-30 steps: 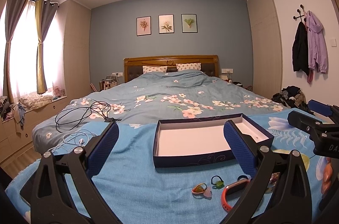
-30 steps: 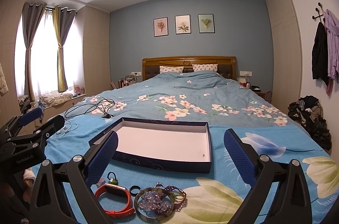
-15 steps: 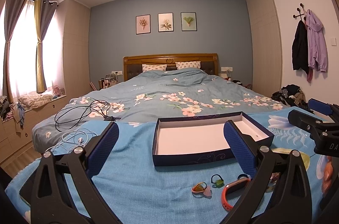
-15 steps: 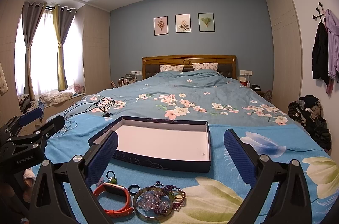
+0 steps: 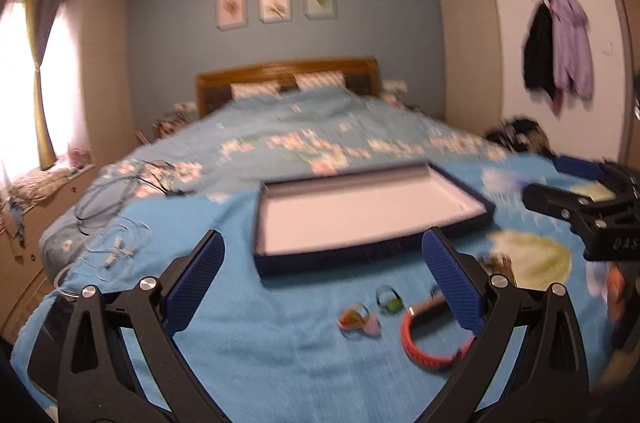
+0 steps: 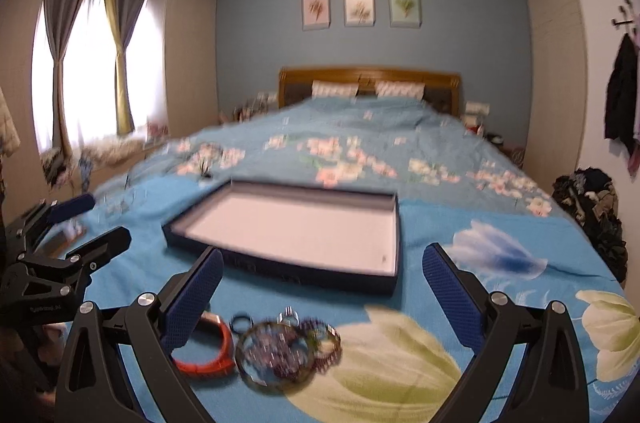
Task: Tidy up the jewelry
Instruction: 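Grasp the tortoiseshell bangle with the right tool while the left tool grasps the orange watch band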
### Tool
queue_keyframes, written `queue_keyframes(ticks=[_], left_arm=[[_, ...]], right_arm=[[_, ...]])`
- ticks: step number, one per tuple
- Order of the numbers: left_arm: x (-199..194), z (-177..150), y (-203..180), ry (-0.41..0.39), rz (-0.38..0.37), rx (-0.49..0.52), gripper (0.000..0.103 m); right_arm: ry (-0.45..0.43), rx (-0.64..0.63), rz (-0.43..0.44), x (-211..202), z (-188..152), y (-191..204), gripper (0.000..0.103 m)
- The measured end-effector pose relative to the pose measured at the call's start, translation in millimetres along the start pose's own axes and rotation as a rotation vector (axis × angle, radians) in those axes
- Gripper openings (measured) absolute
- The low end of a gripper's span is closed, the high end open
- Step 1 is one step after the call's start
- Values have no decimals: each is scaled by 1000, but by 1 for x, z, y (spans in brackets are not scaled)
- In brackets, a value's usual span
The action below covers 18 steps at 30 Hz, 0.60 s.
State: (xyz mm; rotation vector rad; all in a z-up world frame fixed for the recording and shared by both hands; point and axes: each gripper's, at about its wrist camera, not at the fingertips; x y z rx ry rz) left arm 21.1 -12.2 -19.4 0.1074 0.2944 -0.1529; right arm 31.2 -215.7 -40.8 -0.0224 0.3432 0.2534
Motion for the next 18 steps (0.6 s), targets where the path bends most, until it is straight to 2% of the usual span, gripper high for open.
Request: queue_keyframes(ticks=[2,4,5,7,9,10,15,18], left_arm=[[10,-5,-2,61,-42,12,97],[20,-10,-3,115,-74,15,96],[25,-12,-4,143,-97,20,95],[31,-17,-7,174,-122,29,87],[35,-21,-9,204,-149,34,85],[37,-23,-10,222,-163,36,80],[38,-30,-16,306,-227,33,63],[39,-34,-21,341,-262,28,56]], right_arm=[[69,-15,23,8,-5,-1,92],[134,-23,42,16,-9,0,77],[171,-23,55,20,-13,0,73],[224,-12,81,28,-19,-1,53],[272,6,105,34,-25,-3,44],[295,11,115,37,-29,-4,36],[358,0,146,45,-38,0,18],[390,12,153,50,-40,-1,16]])
Point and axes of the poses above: each gripper's, at about its wrist camera, not at the fingertips, and x roughly the way its jaws point, y to its left, z to its top, and after that the axes turned 4 degrees about -y, right-handed
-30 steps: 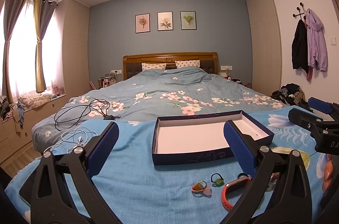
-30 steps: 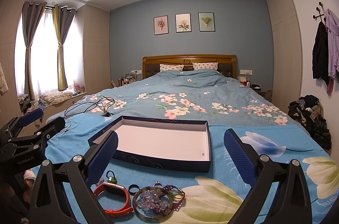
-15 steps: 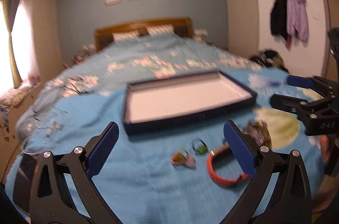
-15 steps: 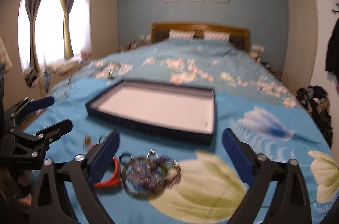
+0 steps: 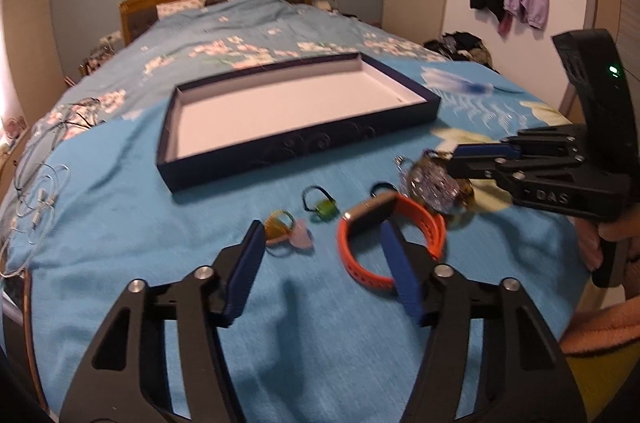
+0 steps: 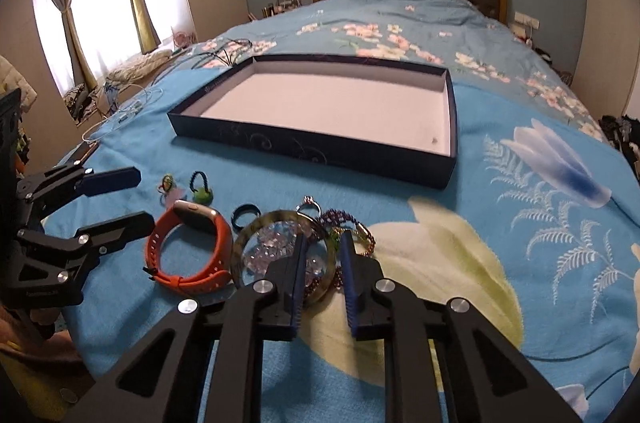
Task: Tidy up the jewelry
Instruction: 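Grasp the tortoiseshell bangle with the right tool while the left tool grasps the orange watch band, then release the watch band into the box with the left tool while the right tool releases the bangle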
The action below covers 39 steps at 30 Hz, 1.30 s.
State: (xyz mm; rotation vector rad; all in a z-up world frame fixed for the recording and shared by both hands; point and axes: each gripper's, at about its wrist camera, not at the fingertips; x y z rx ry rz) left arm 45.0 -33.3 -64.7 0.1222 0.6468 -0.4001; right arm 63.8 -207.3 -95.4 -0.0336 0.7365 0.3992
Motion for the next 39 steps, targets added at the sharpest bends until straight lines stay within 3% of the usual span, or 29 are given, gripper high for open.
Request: queue_keyframes(ticks=[4,11,19,29,39], left_arm=[[9,-3,-6,50,-48,1,38],[24,-4,-5,117,-108,-31,34],[28,1,0,135,-113,-59,7],[13,13,13,91,-130,-97,7],[5,58,46,0,-74,-143,8]], right_arm=[[24,3,13,4,1,-1,12],[37,0,15,6,5,-4,5],[-14,30,39,-7,8,-9,5],[-89,59,71,-24,27,-15,5],[-139,50,55,-10,65,-29,5]])
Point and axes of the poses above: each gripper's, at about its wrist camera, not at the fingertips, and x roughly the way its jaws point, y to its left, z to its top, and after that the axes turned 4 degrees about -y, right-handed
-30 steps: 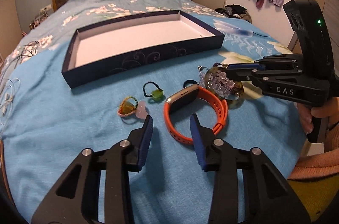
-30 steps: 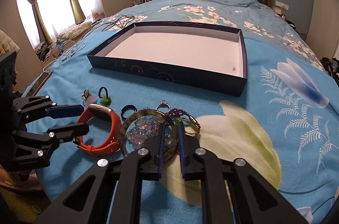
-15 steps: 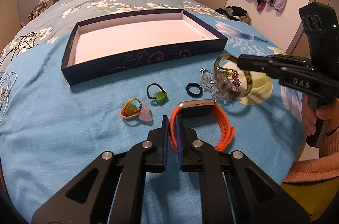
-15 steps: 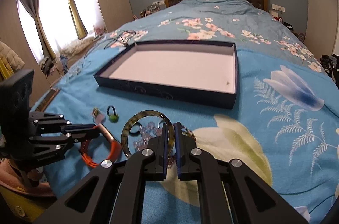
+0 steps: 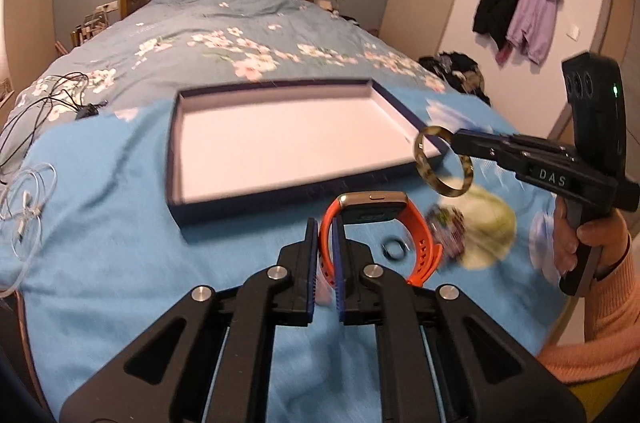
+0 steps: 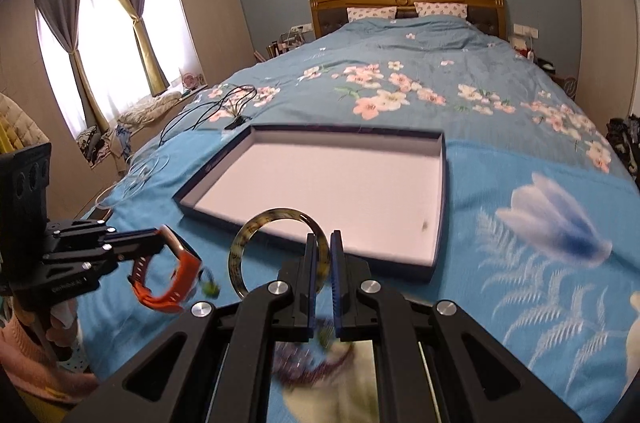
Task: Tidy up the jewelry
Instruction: 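Release the watch band into the box with the left tool while the right tool releases the bangle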
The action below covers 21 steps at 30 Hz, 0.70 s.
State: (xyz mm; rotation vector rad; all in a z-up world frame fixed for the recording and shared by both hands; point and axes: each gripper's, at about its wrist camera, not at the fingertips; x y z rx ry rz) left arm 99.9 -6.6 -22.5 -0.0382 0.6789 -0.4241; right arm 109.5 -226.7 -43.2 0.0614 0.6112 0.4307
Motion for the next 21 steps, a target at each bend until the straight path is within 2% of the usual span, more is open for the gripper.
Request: queue_keyframes(ticks=[6,7,13,16,18,21], left_arm=[[12,42,25,-39,58,-16,10],[16,48,27,-41,62,-19,3],[43,85,47,-47,77,-45,2],[50,86,51,-23,57,-28,2],[55,84,52,-7,67,5,6],[61,75,56,15,84,19,6]], right_arm=[[-22,-32,-37,23,30,-8,5],[-21,-36,-41,29,34,-10,5],[-3,-30,-72,66,56,-21,5],[8,-25,-58,75,59,-21,5],[11,-35,-54,76,59,-19,5],[20,-37,-47,78,56,-18,5]])
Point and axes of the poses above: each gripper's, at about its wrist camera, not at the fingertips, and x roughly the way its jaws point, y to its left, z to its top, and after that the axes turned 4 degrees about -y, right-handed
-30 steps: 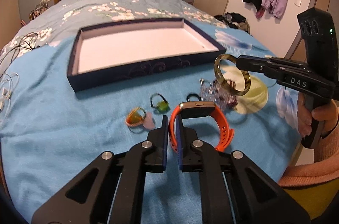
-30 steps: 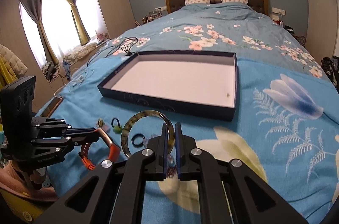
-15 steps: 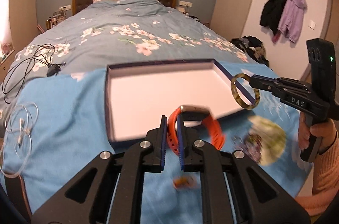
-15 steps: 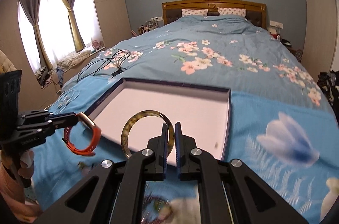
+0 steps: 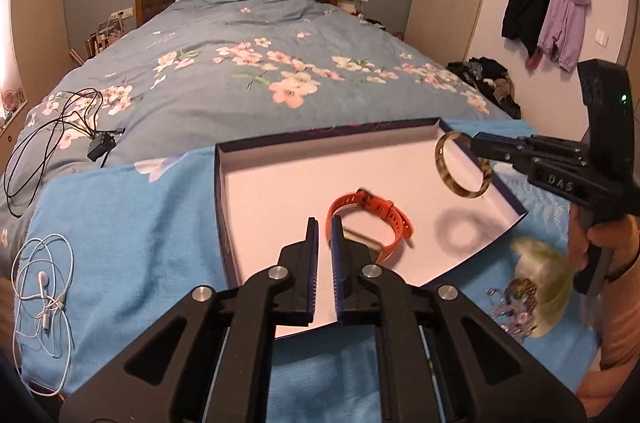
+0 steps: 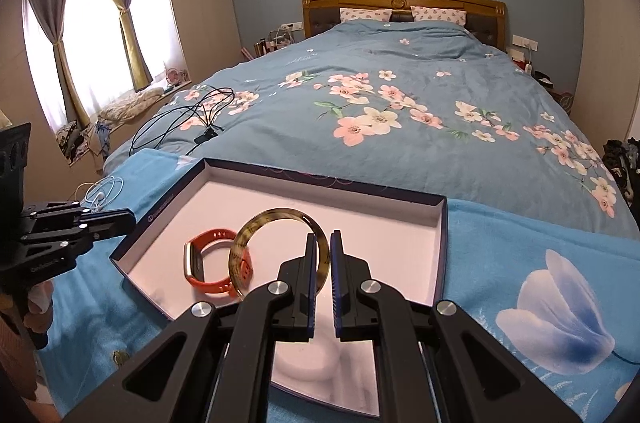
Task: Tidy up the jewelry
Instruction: 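Release the watch band into the box with the left tool while the right tool releases the bangle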
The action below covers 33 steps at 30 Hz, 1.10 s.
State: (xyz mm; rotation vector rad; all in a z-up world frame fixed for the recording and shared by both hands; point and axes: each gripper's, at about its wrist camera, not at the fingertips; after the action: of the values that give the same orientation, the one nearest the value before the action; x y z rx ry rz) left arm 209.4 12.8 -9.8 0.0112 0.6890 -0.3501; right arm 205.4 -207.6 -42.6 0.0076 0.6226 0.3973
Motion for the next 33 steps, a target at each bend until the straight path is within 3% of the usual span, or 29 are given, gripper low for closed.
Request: queue_keyframes(ticks=[2,4,10,12,15,18,23,26,31,33], left_arm=[[1,-3,-2,1,-4,8,7],[3,-6,-7,4,-25,27,22],[25,-9,-25,54,-30,66,29],[35,-10,-25,80,-17,57,38],[40,-14,-28,86,-17,69,42],[37,-17,-37,72,-35,116,57],[52,-22,-51,123,21,189,58],[65,-20,-50,154,48,183,51],[81,-4,-51,164,84,163,33],[91,3,-49,177,93,138,32]], right_arm=[[4,0,2,1,-1,-1,5],[10,7,8,2,-3,-2,5],[21,10,16,5,-5,-4,5],[26,10,20,5,-8,-3,5],[35,18,20,8,-11,-5,5],[42,31,26,10,-13,-9,5],[50,29,33,13,-13,-8,6],[50,23,35,13,-13,-7,0],[66,23,31,20,-7,-10,0],[87,13,28,24,-6,-10,2]])
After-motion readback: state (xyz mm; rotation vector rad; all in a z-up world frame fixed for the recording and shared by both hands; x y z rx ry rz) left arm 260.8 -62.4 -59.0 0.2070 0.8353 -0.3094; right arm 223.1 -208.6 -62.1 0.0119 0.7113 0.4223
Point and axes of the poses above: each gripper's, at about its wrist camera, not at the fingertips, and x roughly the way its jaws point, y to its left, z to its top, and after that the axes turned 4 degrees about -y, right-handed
